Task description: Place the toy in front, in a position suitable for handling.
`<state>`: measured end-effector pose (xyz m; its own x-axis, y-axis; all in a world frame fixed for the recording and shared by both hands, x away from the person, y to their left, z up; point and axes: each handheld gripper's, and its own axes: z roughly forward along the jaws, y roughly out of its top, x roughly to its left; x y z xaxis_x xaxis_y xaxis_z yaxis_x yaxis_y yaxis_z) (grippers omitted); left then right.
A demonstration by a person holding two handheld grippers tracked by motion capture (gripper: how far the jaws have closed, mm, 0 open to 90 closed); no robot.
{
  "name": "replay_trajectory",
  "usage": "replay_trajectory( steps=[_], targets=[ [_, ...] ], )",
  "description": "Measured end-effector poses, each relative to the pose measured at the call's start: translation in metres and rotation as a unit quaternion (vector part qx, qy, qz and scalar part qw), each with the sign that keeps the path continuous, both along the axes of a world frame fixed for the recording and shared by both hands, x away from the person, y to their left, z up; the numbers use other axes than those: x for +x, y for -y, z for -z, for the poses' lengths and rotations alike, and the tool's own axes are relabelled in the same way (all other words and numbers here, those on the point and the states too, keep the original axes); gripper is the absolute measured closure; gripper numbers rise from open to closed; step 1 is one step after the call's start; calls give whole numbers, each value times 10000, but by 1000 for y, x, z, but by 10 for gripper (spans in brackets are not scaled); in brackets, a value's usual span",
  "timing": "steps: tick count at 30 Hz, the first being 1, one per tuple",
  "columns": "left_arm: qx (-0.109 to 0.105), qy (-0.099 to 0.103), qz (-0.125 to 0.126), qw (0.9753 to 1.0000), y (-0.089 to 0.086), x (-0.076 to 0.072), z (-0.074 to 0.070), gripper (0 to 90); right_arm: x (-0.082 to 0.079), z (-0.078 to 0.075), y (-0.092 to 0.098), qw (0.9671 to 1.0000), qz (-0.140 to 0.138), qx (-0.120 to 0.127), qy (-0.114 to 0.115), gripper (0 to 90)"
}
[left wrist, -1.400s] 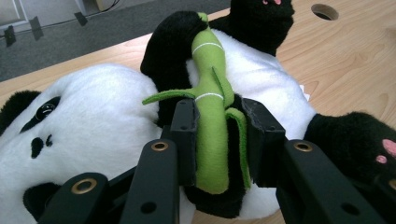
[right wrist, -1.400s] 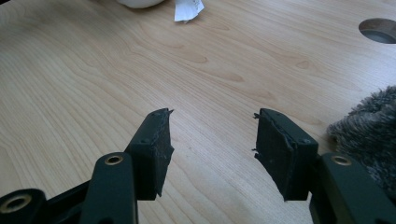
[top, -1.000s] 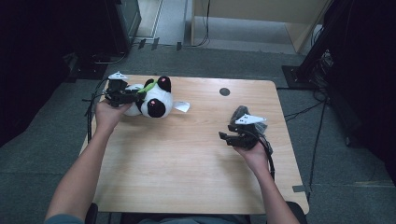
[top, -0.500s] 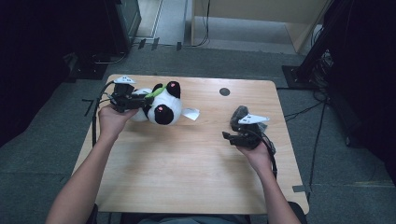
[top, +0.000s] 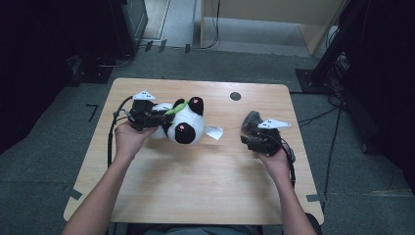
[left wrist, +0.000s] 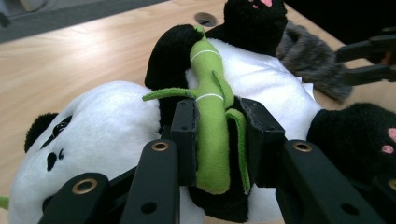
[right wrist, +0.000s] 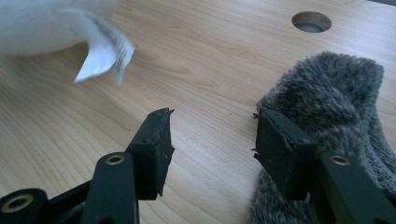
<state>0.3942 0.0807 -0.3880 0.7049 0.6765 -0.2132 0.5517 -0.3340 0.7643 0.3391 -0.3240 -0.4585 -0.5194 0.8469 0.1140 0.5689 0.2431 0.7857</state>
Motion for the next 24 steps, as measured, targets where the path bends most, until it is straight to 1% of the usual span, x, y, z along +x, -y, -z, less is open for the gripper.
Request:
replay_trajectory(
  steps=[2,3,5,6,9,11,14,16,17,18,20,21,22,24],
  targets=[
    [-21,-9,23,10000,2,-2,1,688,0,0,2,10000,46,0,16,464],
    [-22,-28,97,9999,10,-7,4,688,0,0,3,10000,83,-9,33,465],
    [41,-23,166,9999,17,-13,5,688,0,0,5,9999,134,-24,63,467],
    [39,-28,201,9998,22,-16,6,688,0,0,6,9998,172,-31,77,471],
    [33,-49,278,9996,30,-22,9,688,2,2,8,9996,268,19,91,472],
    [-29,-102,298,9995,34,-26,10,687,4,2,9,9995,312,-29,82,474],
    [-129,-179,337,9992,42,-32,12,688,6,0,12,9990,388,-130,152,488],
    [-105,-204,423,9988,50,-36,11,687,8,-2,17,9986,460,-190,180,498],
    [-105,-204,423,9988,50,-36,11,687,8,-2,17,9986,460,-190,180,498],
    [-109,-186,510,9985,58,-41,11,687,11,-3,21,9980,574,-177,207,505],
    [-149,-180,548,9982,63,-43,13,687,13,-3,25,9974,669,-168,211,507],
    [-149,-180,548,9982,63,-43,13,687,13,-3,25,9974,669,-168,211,507],
    [-162,-138,519,9984,67,-45,15,687,16,-2,28,9966,770,-200,211,509],
    [-136,-61,503,9986,70,-47,18,687,18,1,30,9963,819,-219,168,511]
  ],
)
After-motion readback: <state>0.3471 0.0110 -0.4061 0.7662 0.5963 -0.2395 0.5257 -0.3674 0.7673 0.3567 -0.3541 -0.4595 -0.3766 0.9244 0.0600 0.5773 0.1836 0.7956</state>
